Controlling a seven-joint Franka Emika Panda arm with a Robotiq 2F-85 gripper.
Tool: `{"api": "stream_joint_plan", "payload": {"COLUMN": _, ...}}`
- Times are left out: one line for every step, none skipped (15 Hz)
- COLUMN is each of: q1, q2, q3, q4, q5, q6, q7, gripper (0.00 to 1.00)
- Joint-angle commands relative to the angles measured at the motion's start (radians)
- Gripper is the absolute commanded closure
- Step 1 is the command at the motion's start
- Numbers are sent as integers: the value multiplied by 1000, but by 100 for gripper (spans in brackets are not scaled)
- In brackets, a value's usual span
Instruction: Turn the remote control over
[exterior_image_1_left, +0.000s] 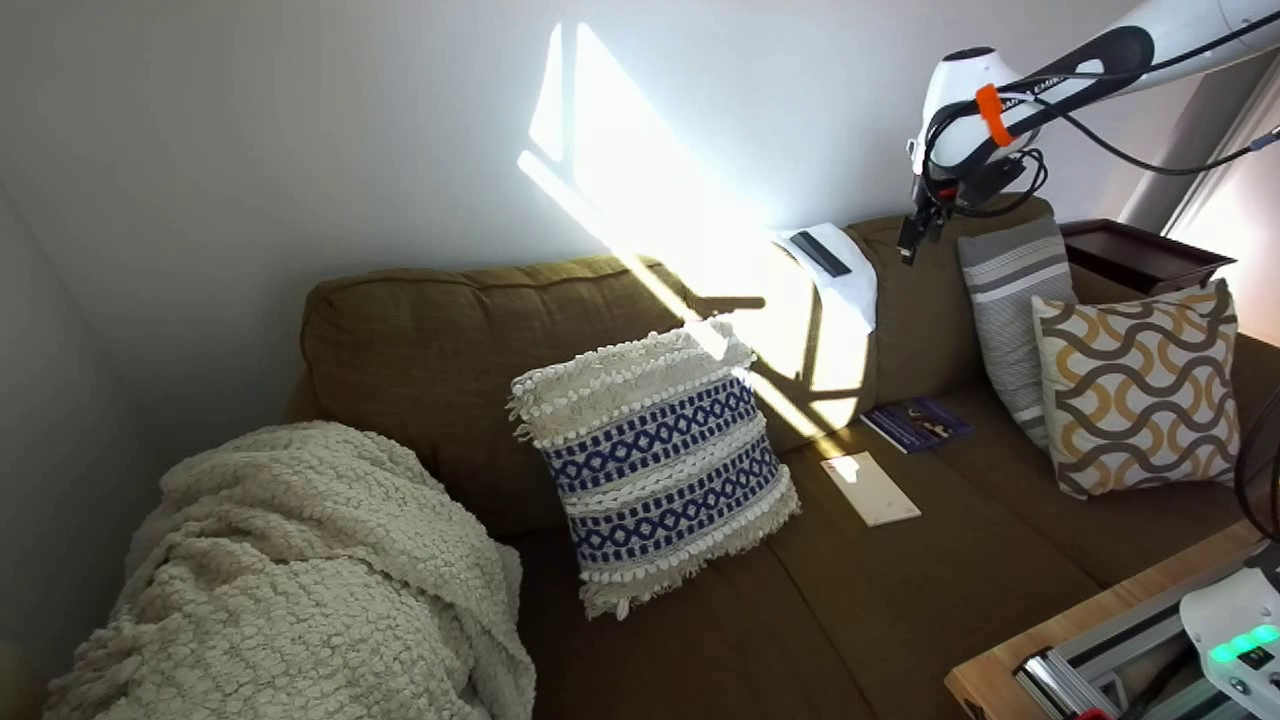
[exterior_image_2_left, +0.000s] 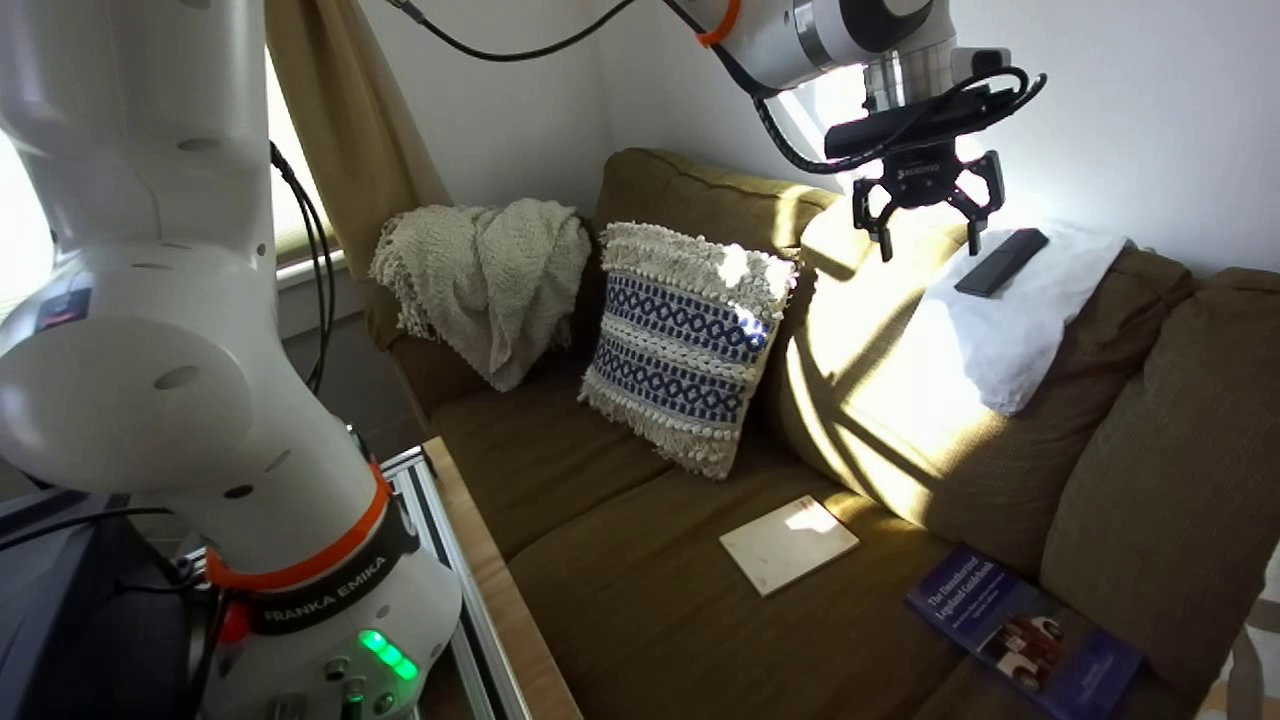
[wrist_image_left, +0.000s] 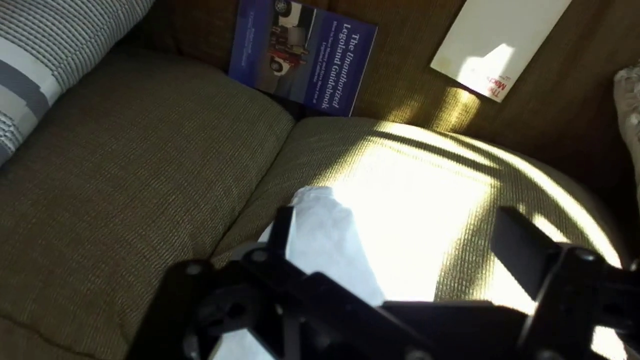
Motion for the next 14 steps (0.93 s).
{"api": "stream_joint_plan", "payload": {"q1": 27, "q2": 137, "q3": -16, "q4": 149, "q5": -79, "q6": -76, "q7": 47, "gripper": 0}}
{"api": "stream_joint_plan", "payload": {"q1": 38, "q2": 163, "q3": -22, "q4": 176, "q5": -95, "q6": -92, "q7": 72, "gripper": 0}}
{"api": "stream_joint_plan", "payload": {"q1": 48, "q2": 192, "q3": -30, "q4": 200, "q5": -112, "q6": -99, "q7": 100, "gripper": 0}}
{"api": "stream_joint_plan", "payload": {"q1": 58, "q2": 217, "q3": -38, "q4": 226, "q5": -129, "q6": -116, "q7": 124, "gripper": 0}}
{"api": "stream_joint_plan", "payload": {"q1": 63, "q2": 243, "q3": -44, "q4": 252, "q5": -141, "q6": -125, "q7": 143, "gripper": 0}}
{"api": "stream_joint_plan", "payload": {"q1": 68, "q2": 266, "q3": -49, "q4": 276, "q5": -149, "q6": -132, "q7": 162, "gripper": 0}}
{"api": "stream_joint_plan", "payload": {"q1": 75, "q2": 292, "q3": -55, "q4": 304, "q5": -157, "q6": -142, "q7": 178, "gripper": 0}}
{"api": "stream_joint_plan", "payload": {"q1": 80, "q2": 314, "q3": -64, "q4": 329, "q5": -177, "q6": -136, "q7": 183, "gripper": 0}}
{"api": "stream_joint_plan", "payload": {"q1": 86, "q2": 336, "q3": -72, "q4": 356, "q5": -185, "q6": -138, "q7": 202, "gripper": 0}}
{"api": "stream_joint_plan", "payload": {"q1": 90, "q2": 361, "q3": -82, "q4": 389, "q5": -196, "q6": -137, "q7": 214, "gripper": 0}}
{"api": "stream_joint_plan", "payload": {"q1": 94, "q2": 384, "q3": -89, "q4": 416, "q5": -202, "q6": -138, "q7": 225, "gripper": 0}}
{"api": "stream_joint_plan", "payload": {"q1": 89, "q2": 407, "q3": -87, "q4": 444, "q5": -195, "q6": -135, "q7": 219, "gripper": 0}}
{"api": "stream_joint_plan", "payload": {"q1": 80, "q2": 338, "q3": -69, "q4": 356, "q5": -177, "q6": -107, "q7": 198, "gripper": 0}}
{"api": "stream_joint_plan", "payload": {"q1": 81, "q2": 358, "q3": -73, "q4": 379, "q5": -177, "q6": -106, "q7": 199, "gripper": 0}}
